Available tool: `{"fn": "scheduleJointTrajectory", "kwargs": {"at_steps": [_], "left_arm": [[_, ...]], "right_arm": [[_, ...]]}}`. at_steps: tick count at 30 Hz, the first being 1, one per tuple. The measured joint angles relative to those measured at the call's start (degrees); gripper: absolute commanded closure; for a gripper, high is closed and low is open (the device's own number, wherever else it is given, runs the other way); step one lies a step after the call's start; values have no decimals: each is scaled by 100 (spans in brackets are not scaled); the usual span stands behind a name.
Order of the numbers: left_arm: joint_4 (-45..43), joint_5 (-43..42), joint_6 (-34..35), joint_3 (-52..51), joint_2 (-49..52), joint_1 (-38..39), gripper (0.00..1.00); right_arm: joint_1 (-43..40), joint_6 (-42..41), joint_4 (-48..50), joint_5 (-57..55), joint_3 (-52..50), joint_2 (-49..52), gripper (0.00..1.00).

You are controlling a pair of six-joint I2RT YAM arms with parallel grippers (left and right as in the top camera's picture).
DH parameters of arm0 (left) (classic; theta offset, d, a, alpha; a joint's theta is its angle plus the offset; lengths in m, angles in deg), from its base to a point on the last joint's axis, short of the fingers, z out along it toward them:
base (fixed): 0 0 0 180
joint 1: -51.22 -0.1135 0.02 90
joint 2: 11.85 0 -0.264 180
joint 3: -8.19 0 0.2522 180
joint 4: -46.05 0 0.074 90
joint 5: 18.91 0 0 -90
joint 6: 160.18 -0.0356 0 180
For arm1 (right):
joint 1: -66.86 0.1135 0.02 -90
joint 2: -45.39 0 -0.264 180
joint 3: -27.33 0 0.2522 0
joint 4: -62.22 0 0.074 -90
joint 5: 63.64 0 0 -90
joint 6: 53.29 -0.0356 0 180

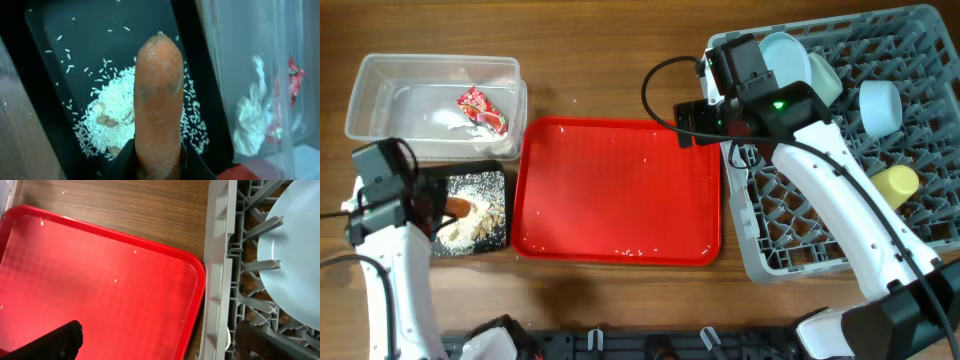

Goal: Sort waste into correct bins and load items into the dishwasher rack
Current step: 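Grasp the carrot with the left gripper and drop it on the black tray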

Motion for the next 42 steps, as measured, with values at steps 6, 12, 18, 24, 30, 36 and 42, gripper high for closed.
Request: {"fn": "scheduleJointTrajectory", "kwargs": {"at_steps": [6, 12, 18, 24, 30, 36, 42], "left_arm": [[-765, 177, -39, 35, 1993, -1139, 82], [-1032, 179, -37, 44, 2527, -1139, 39], [-542, -136, -229, 597, 2046, -1102, 2], [-881, -1648, -2044, 1493, 787, 11, 0], [1012, -2015, -3451, 1464, 986, 2221, 0], [2129, -1781, -3816, 1449, 608, 2334, 0], [1237, -1611, -4074, 673, -2186, 2656, 0]], "right_arm": [[0, 0, -17, 0, 0, 0, 0], [0, 0, -17, 0, 0, 0, 0], [-50, -94, 157, 11, 0, 0, 0], [-756, -507, 1036, 868, 0, 0, 0], [-1598, -433, -809, 807, -11, 0, 0], [-1775, -382, -1554, 315, -188, -232, 0], [-1775, -70, 326, 496, -1910, -2691, 0]]}}
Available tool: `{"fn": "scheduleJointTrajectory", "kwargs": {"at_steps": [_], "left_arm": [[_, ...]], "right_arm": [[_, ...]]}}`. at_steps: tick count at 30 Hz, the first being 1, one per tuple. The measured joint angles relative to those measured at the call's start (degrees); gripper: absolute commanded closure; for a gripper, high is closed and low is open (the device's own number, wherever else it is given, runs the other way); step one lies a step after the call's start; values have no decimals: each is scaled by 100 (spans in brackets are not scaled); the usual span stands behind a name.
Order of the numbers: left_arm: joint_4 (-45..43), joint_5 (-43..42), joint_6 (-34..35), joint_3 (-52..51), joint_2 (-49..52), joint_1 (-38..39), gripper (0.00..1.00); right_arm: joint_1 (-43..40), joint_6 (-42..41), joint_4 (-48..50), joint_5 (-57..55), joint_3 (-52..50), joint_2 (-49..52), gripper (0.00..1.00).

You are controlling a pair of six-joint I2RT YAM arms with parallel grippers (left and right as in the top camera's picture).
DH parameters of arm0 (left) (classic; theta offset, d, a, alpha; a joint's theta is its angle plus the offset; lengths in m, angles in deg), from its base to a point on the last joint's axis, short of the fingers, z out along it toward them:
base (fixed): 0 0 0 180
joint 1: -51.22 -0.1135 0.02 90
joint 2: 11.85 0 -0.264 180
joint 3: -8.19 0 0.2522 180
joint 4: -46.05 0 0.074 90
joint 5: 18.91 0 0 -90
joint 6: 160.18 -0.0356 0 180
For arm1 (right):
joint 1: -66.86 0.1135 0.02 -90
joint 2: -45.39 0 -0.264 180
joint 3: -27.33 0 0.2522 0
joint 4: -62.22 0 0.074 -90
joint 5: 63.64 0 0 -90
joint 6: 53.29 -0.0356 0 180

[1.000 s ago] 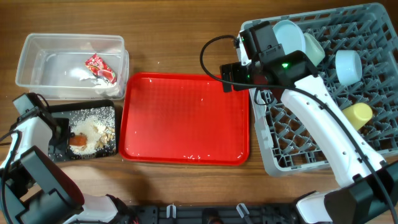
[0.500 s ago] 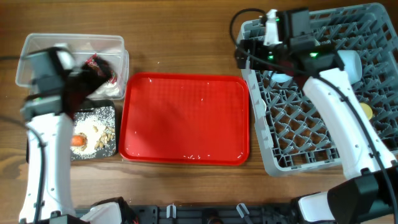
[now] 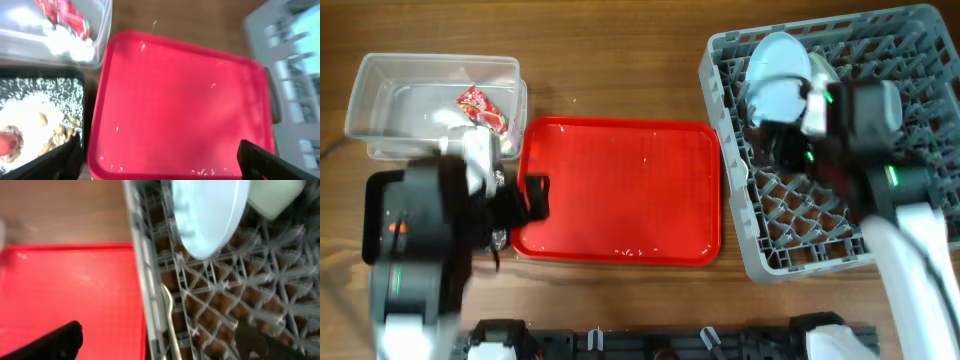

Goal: Sort waste into correct bins and load items into the dishwasher rack

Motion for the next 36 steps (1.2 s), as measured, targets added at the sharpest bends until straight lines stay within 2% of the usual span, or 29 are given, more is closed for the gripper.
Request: {"fn": "scheduleJointTrajectory", "kwargs": {"at_steps": [2, 5, 9, 19, 23, 27, 31, 36], "left_arm": [[-105, 35, 2, -518, -1283, 55, 0], [-138, 74, 2, -868, -2398, 57, 0], [-15, 81, 4, -887, -3156, 57, 0], [973, 96, 4, -916, -3250, 57, 0], [999, 96, 4, -916, -3250, 57, 0], [999, 96, 4, -916, -3250, 57, 0], [1001, 98, 4, -916, -3250, 55, 0], [999, 116, 4, -925, -3252, 57, 0]], "right_arm": [[0, 31, 483, -11, -616, -1051, 0], [0, 48, 732, -81, -1261, -2304, 0], [0, 48, 367, -120, -1357, -2826, 0], [0, 48, 339, -122, -1357, -2529, 0], [0, 50, 337, -122, -1408, -2424, 0], [0, 70, 673, -472, -1707, -2841, 0], [0, 240, 2671, -809, -3060, -4284, 0], [0, 555, 4518, -872, -5154, -5875, 0]]}}
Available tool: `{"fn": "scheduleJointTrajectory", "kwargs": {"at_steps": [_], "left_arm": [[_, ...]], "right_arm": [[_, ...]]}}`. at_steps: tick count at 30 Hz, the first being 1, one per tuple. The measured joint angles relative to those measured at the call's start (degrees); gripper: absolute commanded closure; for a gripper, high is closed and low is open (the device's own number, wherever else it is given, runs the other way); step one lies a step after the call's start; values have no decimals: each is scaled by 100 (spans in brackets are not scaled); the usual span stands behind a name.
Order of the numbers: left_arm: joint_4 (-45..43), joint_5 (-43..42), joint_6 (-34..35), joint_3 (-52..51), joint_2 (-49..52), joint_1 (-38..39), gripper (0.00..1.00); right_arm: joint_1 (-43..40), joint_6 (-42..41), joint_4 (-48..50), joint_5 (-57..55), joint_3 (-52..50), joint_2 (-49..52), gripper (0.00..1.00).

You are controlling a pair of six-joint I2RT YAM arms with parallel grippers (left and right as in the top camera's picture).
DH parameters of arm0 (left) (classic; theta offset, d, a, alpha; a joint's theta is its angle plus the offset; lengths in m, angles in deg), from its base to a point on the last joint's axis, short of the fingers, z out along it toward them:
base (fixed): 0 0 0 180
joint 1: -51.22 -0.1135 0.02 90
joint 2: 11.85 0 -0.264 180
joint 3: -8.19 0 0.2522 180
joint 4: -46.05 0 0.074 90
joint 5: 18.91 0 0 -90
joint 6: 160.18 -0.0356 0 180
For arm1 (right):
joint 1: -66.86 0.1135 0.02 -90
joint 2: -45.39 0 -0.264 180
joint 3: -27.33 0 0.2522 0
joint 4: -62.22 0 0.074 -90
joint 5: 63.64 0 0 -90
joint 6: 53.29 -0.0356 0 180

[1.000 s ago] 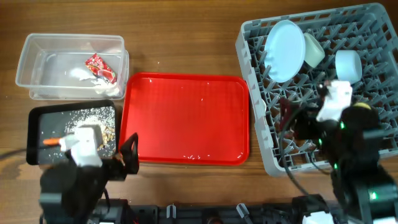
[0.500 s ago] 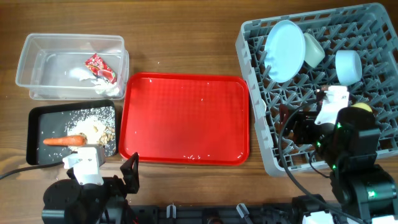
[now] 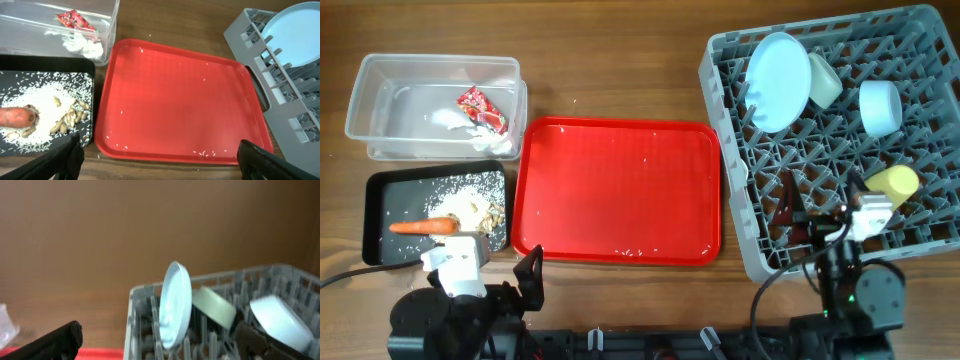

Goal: Sort waste into correct bins and load items into the dishwasher rack

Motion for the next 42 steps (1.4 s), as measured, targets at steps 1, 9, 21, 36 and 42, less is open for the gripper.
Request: {"fn": "scheduleJointTrajectory", "kwargs": {"at_steps": [1, 9, 21, 36, 42], "left_arm": [[4, 0, 0, 0, 2, 0, 0], [0, 0, 0, 0, 0, 0, 0], [2, 0, 0, 0, 0, 0, 0], [2, 0, 0, 0, 0, 0, 0], [-546, 9, -7, -284, -249, -313, 0]], "right_arm": [[0, 94, 251, 2, -286, -240, 0], [-361, 693, 511, 507, -1469, -579, 0], [-380, 715, 608, 636, -1462, -588, 0], [-380, 732, 608, 654, -1462, -588, 0], [-380, 732, 605, 654, -1462, -588, 0]]}}
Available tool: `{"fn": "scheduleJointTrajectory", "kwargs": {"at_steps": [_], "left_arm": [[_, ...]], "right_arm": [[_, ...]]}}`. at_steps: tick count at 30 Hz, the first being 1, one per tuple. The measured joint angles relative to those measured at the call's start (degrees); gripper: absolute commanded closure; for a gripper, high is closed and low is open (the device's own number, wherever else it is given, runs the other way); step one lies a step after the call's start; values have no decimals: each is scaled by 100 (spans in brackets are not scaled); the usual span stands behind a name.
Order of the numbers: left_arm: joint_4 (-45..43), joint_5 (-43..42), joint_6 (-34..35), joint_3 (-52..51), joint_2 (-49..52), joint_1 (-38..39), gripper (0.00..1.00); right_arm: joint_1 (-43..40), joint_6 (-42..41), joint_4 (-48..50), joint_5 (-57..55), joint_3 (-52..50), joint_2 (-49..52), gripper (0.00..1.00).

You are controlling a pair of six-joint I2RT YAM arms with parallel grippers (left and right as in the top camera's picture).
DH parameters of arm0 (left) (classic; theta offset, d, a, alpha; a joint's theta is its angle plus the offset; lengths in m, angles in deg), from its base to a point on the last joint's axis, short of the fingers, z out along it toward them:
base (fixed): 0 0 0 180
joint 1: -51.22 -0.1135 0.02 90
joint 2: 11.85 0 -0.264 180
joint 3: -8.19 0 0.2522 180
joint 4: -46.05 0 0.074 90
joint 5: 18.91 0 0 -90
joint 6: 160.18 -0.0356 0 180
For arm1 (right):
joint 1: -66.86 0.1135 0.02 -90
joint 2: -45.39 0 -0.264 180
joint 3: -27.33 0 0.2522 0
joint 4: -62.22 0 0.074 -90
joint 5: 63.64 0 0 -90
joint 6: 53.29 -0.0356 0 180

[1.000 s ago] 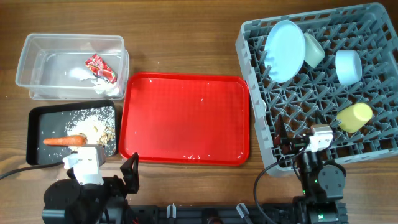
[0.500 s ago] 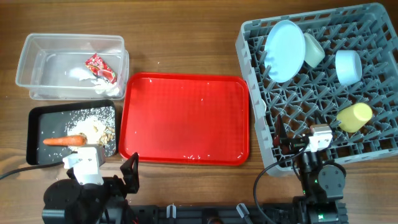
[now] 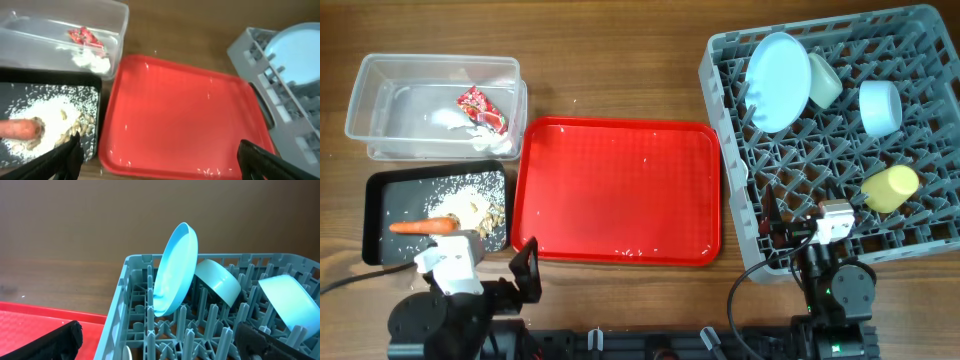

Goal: Sort waste into correct bins and load items into the dishwasher rack

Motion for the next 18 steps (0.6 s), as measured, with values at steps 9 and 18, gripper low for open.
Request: {"fn": "scheduleJointTrajectory", "kwargs": {"at_steps": [9, 18], "left_arm": [[-4179, 11, -11, -3187, -1154, -177, 0], [-5742, -9, -249, -4419, -1182, -177, 0]], "right_arm": [[0, 0, 4, 20, 0, -4, 0], [0, 0, 2, 22, -2, -9, 0]]}}
